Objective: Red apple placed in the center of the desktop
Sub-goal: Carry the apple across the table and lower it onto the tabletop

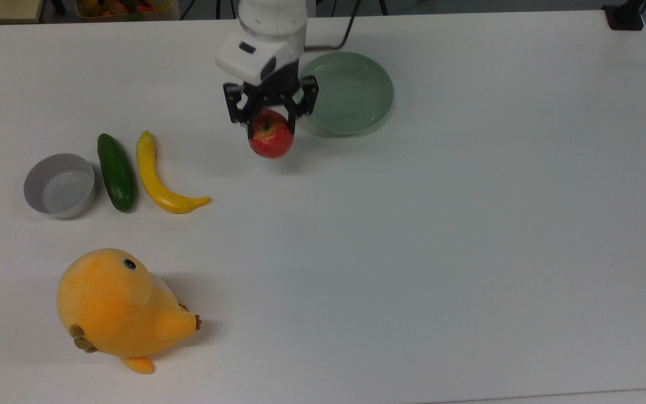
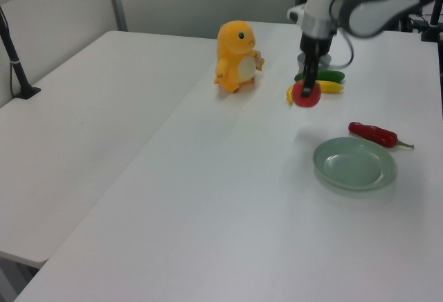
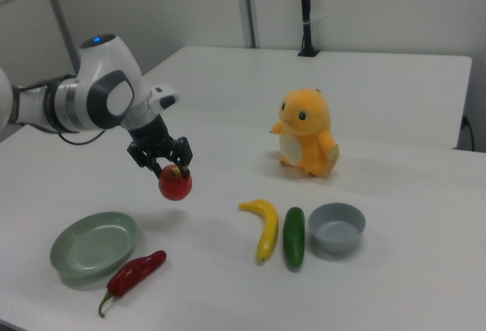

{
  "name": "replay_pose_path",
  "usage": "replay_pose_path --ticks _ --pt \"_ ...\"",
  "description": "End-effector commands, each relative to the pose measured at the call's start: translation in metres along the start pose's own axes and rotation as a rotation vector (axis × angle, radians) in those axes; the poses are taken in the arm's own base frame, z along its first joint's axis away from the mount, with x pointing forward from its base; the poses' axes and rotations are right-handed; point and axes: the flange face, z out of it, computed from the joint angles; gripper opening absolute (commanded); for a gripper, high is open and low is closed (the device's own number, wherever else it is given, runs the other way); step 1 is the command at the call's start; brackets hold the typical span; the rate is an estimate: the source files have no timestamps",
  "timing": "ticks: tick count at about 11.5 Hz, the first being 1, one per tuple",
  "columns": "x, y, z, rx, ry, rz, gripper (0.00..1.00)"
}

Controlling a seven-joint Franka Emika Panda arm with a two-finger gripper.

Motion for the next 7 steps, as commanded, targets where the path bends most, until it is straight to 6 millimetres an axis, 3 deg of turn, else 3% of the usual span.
replay_pose_path --ticks 1,5,6,7 --pt "0.009 -0.02 0.04 -0.045 0.042 0.063 0.34" --pt "0.011 -0.028 0.062 -0.084 0.046 0.082 0.36" --pt "0.011 -0.03 0.066 -0.083 0.039 0.078 0.41" --pt "0.011 -0.03 0.068 -0.083 0.036 0.077 0.53"
